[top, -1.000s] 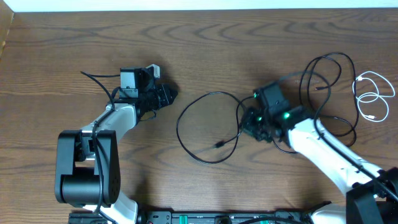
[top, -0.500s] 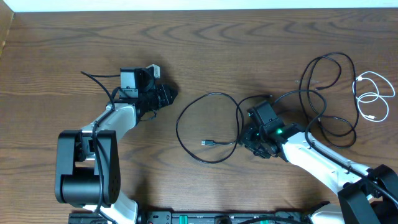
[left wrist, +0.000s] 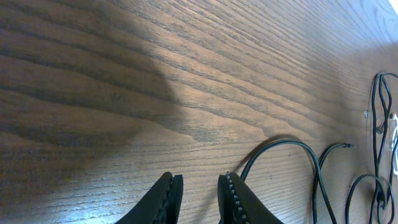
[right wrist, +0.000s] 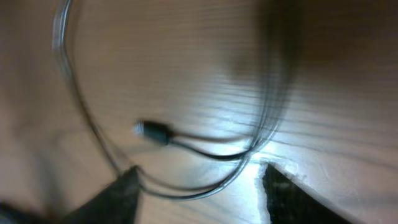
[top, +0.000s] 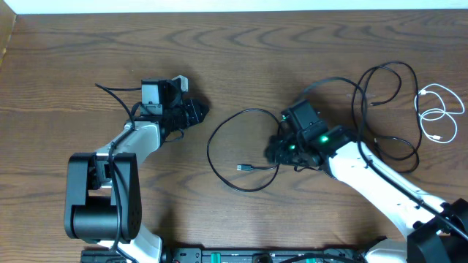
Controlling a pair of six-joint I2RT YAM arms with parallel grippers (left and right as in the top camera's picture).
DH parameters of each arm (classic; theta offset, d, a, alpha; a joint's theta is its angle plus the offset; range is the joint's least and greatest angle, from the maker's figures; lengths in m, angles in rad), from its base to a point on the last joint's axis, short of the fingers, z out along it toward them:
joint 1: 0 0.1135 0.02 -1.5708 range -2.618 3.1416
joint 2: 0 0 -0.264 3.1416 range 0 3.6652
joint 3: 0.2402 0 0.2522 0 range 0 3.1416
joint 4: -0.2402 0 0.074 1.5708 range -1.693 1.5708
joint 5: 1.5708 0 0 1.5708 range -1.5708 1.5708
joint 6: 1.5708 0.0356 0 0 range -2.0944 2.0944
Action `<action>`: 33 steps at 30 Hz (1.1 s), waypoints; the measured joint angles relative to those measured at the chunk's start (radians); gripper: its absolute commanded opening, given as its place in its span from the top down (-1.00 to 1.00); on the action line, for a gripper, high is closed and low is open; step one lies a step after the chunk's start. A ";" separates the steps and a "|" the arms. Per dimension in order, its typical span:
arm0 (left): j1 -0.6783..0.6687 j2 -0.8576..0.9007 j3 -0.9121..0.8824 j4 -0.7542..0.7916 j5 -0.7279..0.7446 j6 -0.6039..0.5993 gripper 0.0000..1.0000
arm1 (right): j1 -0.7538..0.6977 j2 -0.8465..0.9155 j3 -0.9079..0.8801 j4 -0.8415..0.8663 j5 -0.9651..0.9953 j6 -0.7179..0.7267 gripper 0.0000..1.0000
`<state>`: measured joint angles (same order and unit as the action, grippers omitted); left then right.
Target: Untangle cables
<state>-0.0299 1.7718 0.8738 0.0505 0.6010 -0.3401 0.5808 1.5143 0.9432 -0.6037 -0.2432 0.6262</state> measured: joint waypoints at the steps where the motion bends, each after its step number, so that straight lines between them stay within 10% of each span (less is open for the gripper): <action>1: 0.000 0.000 0.000 0.000 0.000 0.000 0.49 | 0.009 0.000 0.000 -0.006 -0.012 -0.053 -0.47; 17: 0.000 0.000 0.000 0.000 0.000 0.000 0.49 | 0.122 0.042 0.000 -0.011 0.052 -0.861 -0.56; 33: 0.000 0.000 0.000 0.000 0.000 0.000 0.49 | 0.198 0.258 0.025 0.029 0.129 -1.082 -0.52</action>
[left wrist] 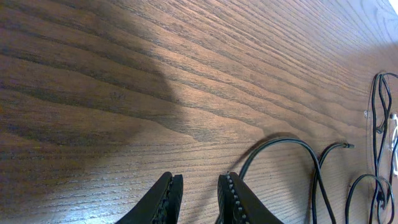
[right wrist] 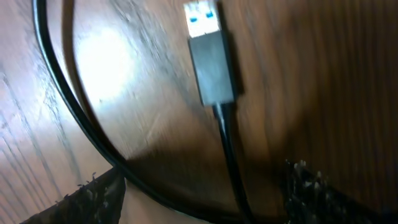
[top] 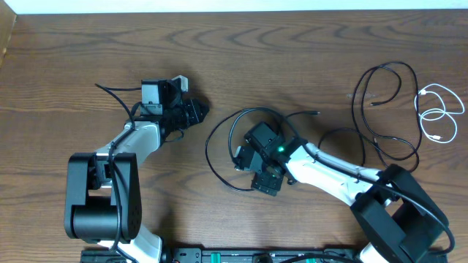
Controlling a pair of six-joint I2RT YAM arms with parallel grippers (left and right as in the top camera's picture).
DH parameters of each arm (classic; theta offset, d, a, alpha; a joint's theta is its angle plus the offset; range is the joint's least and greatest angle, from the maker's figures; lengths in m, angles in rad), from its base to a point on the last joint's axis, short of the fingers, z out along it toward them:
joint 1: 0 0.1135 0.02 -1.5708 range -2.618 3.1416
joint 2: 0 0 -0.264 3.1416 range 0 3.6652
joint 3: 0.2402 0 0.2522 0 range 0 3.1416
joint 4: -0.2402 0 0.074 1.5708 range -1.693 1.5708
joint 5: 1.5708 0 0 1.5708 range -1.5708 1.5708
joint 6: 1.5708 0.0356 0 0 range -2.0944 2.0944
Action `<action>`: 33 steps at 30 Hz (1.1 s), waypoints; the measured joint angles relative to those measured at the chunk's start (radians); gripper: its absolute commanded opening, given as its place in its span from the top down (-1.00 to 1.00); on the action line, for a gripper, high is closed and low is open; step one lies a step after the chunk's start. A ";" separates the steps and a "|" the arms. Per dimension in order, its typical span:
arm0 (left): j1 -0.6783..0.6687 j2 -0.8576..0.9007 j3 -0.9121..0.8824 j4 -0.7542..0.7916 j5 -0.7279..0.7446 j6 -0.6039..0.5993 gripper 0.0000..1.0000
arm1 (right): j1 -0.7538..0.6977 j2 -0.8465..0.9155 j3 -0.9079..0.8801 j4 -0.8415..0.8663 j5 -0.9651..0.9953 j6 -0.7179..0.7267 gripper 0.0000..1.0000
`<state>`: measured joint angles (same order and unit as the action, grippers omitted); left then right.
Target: Untangle cables
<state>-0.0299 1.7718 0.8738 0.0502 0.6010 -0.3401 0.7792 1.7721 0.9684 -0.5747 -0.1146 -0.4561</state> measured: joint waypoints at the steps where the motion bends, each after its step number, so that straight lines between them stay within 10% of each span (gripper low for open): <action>1: 0.000 0.000 0.000 0.001 0.000 0.000 0.49 | 0.002 0.002 0.003 0.001 0.000 -0.001 -0.52; 17: 0.000 0.000 0.000 0.000 0.000 0.000 0.49 | 0.014 -0.008 0.003 -0.064 0.008 -0.026 -0.56; 24: 0.000 0.000 0.000 0.001 0.000 0.000 0.49 | 0.014 -0.015 -0.011 -0.051 0.021 -0.025 0.45; 33: 0.000 0.000 0.000 0.000 0.000 0.000 0.49 | 0.014 -0.034 -0.040 -0.040 0.008 0.006 0.98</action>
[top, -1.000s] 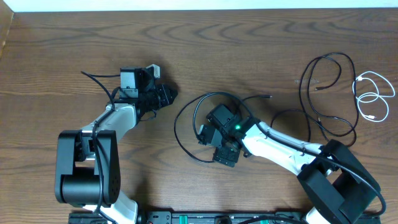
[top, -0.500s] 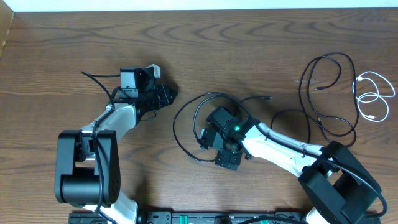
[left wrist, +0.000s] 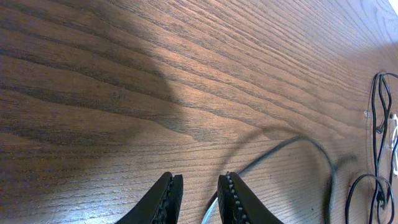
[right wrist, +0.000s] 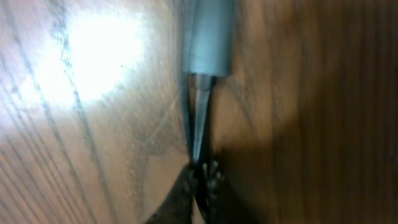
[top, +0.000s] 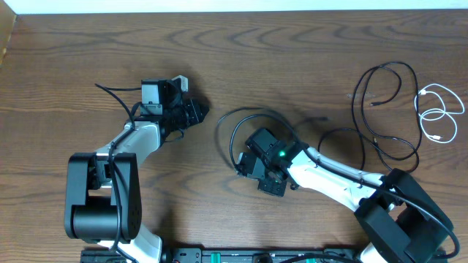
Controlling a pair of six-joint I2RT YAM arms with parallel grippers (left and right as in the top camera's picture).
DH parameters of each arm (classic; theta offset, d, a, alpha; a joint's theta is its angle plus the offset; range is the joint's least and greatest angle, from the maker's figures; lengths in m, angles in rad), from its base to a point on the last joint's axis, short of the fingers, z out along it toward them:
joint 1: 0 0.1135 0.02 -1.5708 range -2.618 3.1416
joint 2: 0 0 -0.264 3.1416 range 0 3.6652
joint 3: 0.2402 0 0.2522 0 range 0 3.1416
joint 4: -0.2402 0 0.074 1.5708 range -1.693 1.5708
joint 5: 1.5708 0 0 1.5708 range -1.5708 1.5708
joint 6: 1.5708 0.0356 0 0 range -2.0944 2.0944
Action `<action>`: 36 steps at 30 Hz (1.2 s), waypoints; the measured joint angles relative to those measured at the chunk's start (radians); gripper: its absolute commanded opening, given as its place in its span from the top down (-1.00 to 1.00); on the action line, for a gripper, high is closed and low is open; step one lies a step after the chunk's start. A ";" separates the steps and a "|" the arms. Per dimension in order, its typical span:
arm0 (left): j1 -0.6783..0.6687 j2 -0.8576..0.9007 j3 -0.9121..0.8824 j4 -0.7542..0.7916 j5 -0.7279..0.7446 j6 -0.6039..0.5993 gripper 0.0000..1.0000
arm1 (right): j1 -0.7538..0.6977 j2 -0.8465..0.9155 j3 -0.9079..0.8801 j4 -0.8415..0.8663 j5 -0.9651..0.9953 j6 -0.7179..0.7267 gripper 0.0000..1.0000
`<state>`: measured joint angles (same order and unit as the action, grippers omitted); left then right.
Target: Untangle cables
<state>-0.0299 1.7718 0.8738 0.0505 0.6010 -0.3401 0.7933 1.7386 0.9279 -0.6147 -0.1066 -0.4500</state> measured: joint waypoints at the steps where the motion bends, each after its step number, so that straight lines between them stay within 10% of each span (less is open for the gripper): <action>1: 0.000 0.000 0.000 0.000 0.000 0.000 0.49 | 0.000 -0.001 -0.001 0.005 -0.001 0.007 0.98; 16: 0.000 0.000 0.000 0.000 0.000 0.000 0.49 | -0.056 0.007 -0.022 0.195 0.012 0.396 0.98; 36: -0.002 0.000 0.000 0.000 0.003 0.000 0.32 | -0.356 0.031 -0.038 0.328 -0.528 0.607 0.98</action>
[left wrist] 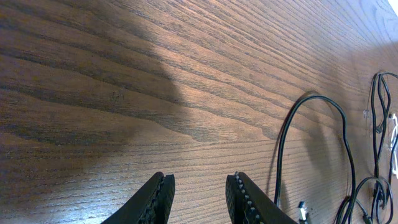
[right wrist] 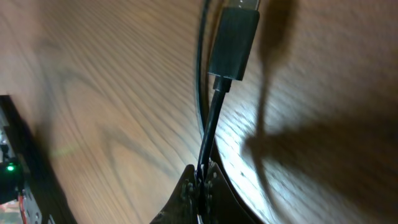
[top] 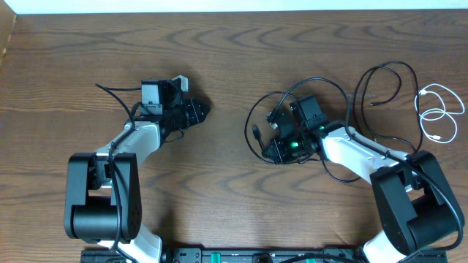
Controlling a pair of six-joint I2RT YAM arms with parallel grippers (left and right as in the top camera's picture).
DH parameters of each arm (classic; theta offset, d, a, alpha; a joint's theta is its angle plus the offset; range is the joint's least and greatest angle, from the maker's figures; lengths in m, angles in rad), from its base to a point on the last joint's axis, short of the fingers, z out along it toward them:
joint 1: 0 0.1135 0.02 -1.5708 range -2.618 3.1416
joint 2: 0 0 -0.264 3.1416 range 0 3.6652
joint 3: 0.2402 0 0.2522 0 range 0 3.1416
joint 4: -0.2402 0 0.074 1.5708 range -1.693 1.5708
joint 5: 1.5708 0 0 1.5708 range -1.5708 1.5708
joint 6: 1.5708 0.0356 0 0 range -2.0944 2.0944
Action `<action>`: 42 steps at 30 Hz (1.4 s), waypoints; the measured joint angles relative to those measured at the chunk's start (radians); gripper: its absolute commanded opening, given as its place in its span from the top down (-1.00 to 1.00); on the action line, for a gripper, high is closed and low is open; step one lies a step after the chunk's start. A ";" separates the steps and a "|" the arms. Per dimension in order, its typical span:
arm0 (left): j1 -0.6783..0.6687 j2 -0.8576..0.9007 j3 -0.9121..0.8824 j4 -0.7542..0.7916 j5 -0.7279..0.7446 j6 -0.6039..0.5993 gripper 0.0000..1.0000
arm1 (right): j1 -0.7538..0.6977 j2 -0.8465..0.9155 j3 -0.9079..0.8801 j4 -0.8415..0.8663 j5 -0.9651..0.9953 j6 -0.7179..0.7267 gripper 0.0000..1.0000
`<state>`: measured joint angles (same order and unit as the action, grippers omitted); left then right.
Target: Untangle cables
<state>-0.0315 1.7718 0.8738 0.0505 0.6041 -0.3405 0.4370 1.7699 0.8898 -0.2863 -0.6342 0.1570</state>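
A black cable (top: 322, 84) lies in loops right of the table's middle. My right gripper (top: 273, 150) is shut on that cable just behind its USB plug (right wrist: 235, 42); in the right wrist view the shut gripper (right wrist: 202, 182) pinches the cord, and the plug (top: 257, 131) sticks out ahead. A second black cable (top: 384, 69) and a white cable (top: 441, 114) lie at the far right. My left gripper (top: 201, 111) rests low over bare wood at the left. In its own view the left gripper (left wrist: 200, 198) is open and holds nothing, with the cable loop (left wrist: 314, 98) off to its right.
The wooden table (top: 88, 44) spreads under both arms. The table's far edge runs along the top of the overhead view. A thin black lead (top: 110, 91) trails from the left arm's wrist.
My right gripper, still shut on the black cable behind its plug, now sits further right and further back, and the cable's loop lies further right. The left jaws stand a little wider apart.
At first my right gripper was open over the black cable's loop near the middle. Then it hung open over the USB plug, further left. After that it was shut on the cord behind the plug. Now plug and loop lie further right. The left arm stayed put.
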 measured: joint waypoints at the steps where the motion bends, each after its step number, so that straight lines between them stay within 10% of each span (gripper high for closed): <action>1: -0.002 0.000 0.000 0.000 0.000 0.000 0.32 | 0.001 0.000 -0.001 0.028 -0.003 0.008 0.98; 11: -0.004 0.000 0.000 0.000 0.000 0.000 0.32 | 0.087 0.000 -0.001 0.277 0.235 0.278 0.91; 16: -0.004 0.000 0.000 0.000 0.000 0.000 0.32 | 0.161 0.001 -0.001 0.288 0.414 0.410 -0.11; 23: -0.004 0.000 0.000 0.000 0.000 0.000 0.32 | 0.288 0.006 -0.001 0.309 0.690 0.478 -0.31; 32: -0.004 0.000 0.000 0.000 0.000 0.000 0.32 | 0.344 0.082 -0.001 0.380 0.906 0.510 -0.15; 42: -0.004 0.000 0.000 0.000 0.000 0.000 0.32 | 0.357 0.149 0.014 0.404 0.984 0.513 0.98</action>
<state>-0.0357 1.7718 0.8738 0.0509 0.6044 -0.3405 0.7944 1.9190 0.9035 0.1181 0.3496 0.6701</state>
